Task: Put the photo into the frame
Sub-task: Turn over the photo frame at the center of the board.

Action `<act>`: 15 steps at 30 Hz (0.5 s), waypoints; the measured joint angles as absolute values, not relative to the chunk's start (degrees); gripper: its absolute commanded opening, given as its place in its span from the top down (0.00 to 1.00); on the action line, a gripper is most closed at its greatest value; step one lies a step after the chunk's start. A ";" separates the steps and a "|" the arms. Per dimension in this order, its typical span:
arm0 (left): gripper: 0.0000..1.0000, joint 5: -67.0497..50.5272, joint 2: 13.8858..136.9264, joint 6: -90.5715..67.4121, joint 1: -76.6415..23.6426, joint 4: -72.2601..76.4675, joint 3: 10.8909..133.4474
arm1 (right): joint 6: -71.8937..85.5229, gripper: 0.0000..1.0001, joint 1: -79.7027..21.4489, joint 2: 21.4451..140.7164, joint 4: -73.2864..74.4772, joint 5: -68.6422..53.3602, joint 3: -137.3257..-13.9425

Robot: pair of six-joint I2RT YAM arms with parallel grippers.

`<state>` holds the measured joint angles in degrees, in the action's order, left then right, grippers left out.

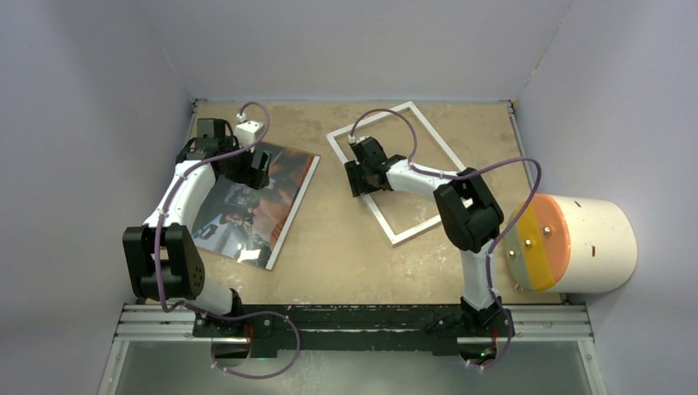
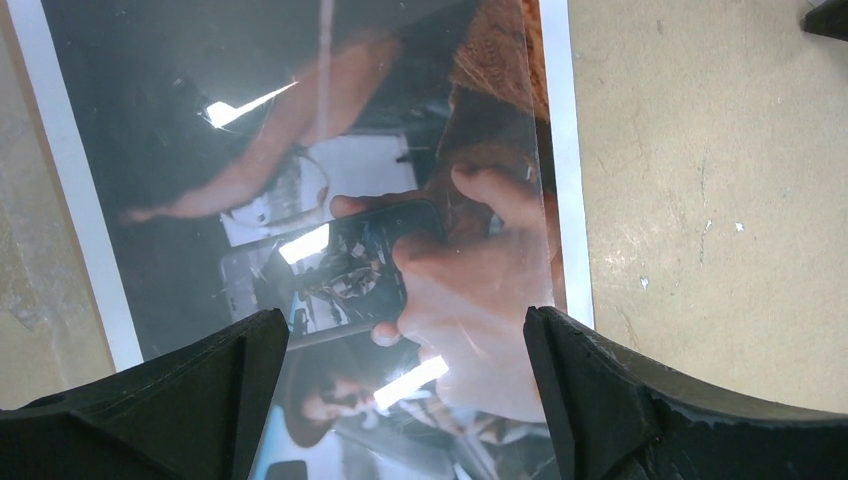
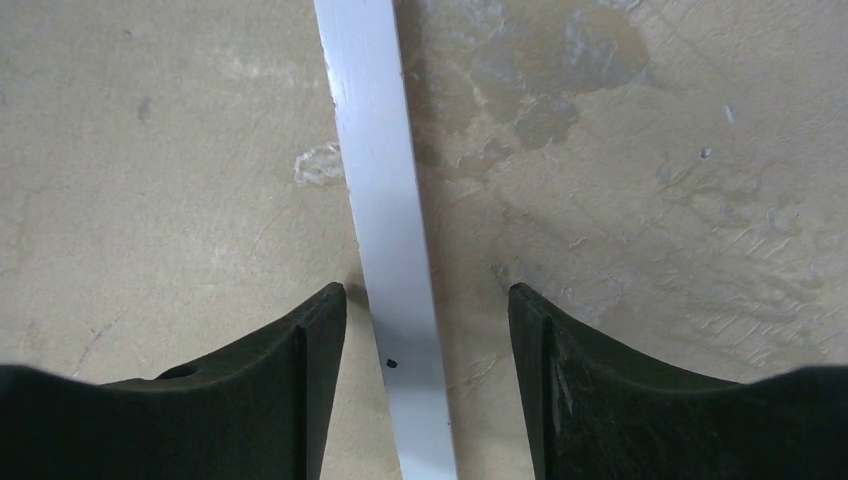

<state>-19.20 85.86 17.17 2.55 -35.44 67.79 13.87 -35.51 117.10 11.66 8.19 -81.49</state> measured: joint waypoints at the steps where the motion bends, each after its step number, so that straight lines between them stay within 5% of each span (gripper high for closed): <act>1: 0.04 -19.20 85.86 17.17 2.55 -35.59 67.79 | 13.89 0.42 -35.70 117.10 11.70 8.40 -81.14; 15: 0.00 -19.14 85.86 17.61 1.48 -38.87 67.79 | 15.92 0.92 -37.98 117.91 11.92 11.33 -81.84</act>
<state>-19.14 85.86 17.61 1.48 -38.87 67.79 15.92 -37.98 117.91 11.92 11.33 -81.84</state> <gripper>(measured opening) 0.994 0.285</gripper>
